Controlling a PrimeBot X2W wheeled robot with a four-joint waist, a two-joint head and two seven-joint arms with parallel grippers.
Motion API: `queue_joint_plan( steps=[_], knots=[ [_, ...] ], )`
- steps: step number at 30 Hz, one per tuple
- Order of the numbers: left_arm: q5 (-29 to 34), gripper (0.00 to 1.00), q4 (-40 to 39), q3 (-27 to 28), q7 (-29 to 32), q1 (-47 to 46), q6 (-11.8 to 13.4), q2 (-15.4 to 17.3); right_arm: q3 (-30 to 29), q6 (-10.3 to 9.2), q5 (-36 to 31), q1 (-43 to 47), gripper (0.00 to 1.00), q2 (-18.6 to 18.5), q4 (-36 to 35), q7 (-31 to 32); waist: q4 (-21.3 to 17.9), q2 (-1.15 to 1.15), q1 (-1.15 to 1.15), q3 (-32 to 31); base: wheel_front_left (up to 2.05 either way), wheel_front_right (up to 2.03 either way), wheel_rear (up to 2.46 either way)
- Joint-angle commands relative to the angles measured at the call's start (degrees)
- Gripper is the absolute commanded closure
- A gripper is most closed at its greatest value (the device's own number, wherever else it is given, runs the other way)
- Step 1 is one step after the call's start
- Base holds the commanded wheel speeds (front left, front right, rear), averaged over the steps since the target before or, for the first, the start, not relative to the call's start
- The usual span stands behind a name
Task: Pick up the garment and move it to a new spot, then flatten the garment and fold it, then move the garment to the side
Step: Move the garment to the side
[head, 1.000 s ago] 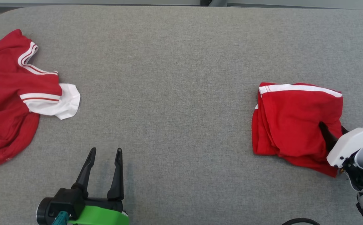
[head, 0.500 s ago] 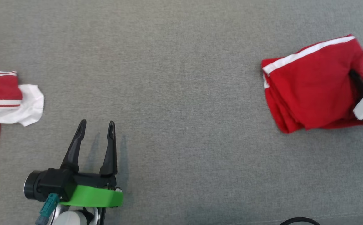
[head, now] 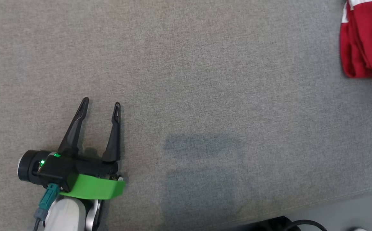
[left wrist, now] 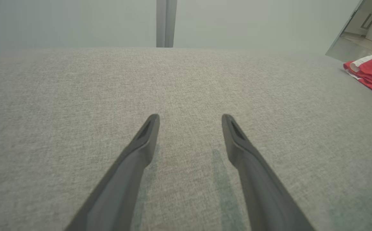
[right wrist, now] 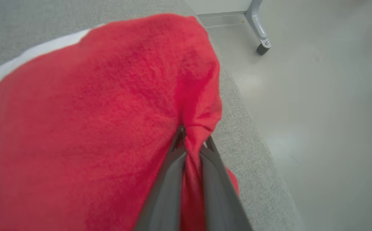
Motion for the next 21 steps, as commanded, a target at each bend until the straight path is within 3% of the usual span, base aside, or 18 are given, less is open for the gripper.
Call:
queue_joint_plan(
  steps=[1,8,9,10,16,21],
  knots=[
    [0.4,0.0,-0.2,0.3,0.0,0.1,-0.2,0.5,-0.4,-0.03,-0.9,-1.4,1.0,-0.2,0.8,-0.9,-0.9,-0.01,-0.01,2.4,0.0,0.0,0.0],
    [0.2,0.0,-0.1,1.2,0.0,0.6,-0.3,0.4,-2.7,-0.05,-6.2,-5.3,1.0,-0.2,5.2,-5.5,1.7,-0.01,-0.01,2.4,0.0,0.0,0.0],
    [0.1,0.0,-0.2,1.3,0.0,0.7,-0.3,0.3,-3.0,-0.05,-7.4,-5.7,0.62,-0.4,5.9,-6.3,2.0,-0.01,-0.01,2.3,0.0,0.0,0.0],
    [0.0,0.0,-0.3,1.4,0.0,0.9,-0.3,0.2,-3.0,-0.05,-8.3,-6.0,0.0,-0.5,6.5,-6.8,2.2,-0.01,-0.01,2.2,0.0,0.0,0.0],
    [-0.6,0.0,0.2,2.6,0.0,3.0,-0.3,-0.6,-2.2,-0.06,-16.9,-7.3,0.0,-2.2,5.9,-15.2,3.2,-0.01,-0.01,-1.6,0.0,0.0,0.0],
    [-1.7,0.0,1.5,2.9,0.0,6.0,-0.2,-0.9,0.5,-0.06,-17.4,-2.6,0.0,-0.1,0.8,-21.3,3.9,-0.01,-0.01,-9.2,0.0,0.0,0.0]
  ],
)
